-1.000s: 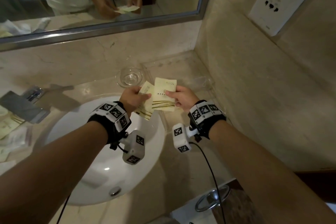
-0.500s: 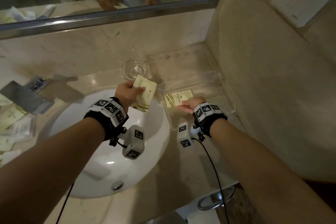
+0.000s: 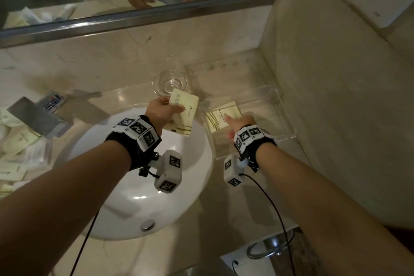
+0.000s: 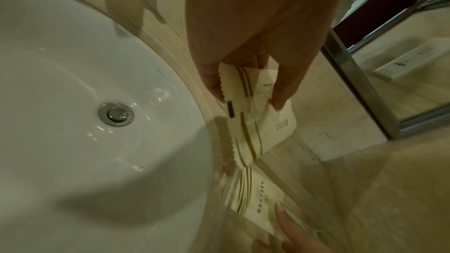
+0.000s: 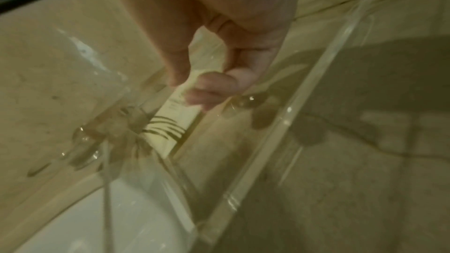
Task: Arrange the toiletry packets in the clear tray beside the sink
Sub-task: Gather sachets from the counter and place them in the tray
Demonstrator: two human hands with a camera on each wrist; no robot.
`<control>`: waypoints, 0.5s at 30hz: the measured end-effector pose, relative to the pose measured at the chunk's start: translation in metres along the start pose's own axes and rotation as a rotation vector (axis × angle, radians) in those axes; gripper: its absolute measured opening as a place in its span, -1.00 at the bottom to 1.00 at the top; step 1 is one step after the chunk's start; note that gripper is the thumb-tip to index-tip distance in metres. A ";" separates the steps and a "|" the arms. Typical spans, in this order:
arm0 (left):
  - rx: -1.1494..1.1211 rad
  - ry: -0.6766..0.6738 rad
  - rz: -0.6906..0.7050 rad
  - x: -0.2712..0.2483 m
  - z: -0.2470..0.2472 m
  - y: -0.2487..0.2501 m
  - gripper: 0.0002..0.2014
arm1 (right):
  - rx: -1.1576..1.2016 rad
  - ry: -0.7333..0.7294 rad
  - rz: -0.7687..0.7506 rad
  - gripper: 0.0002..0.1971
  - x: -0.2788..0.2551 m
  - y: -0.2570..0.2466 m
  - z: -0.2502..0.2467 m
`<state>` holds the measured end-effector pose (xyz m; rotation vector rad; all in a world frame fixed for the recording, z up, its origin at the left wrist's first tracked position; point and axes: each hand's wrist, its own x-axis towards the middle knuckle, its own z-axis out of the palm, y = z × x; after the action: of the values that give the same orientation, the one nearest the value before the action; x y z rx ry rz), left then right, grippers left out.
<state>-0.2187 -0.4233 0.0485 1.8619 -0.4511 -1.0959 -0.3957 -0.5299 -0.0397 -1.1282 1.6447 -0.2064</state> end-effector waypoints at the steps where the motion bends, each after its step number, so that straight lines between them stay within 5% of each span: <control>1: 0.002 -0.002 0.000 -0.001 0.003 0.003 -0.85 | -0.017 0.023 0.005 -0.13 0.003 0.000 -0.001; 5: 0.027 -0.054 0.035 -0.010 0.019 0.016 -0.75 | 0.018 0.030 -0.052 -0.49 -0.018 -0.013 -0.020; 11: 0.102 -0.188 0.100 -0.024 0.040 0.030 -0.76 | 0.245 -0.302 -0.344 -0.67 -0.053 -0.034 -0.048; 15: 0.189 -0.257 0.123 -0.031 0.052 0.030 -0.68 | 0.360 -0.463 -0.366 -0.92 -0.062 -0.037 -0.060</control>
<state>-0.2752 -0.4453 0.0793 1.8321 -0.8321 -1.2492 -0.4266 -0.5262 0.0492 -1.0893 0.9420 -0.4242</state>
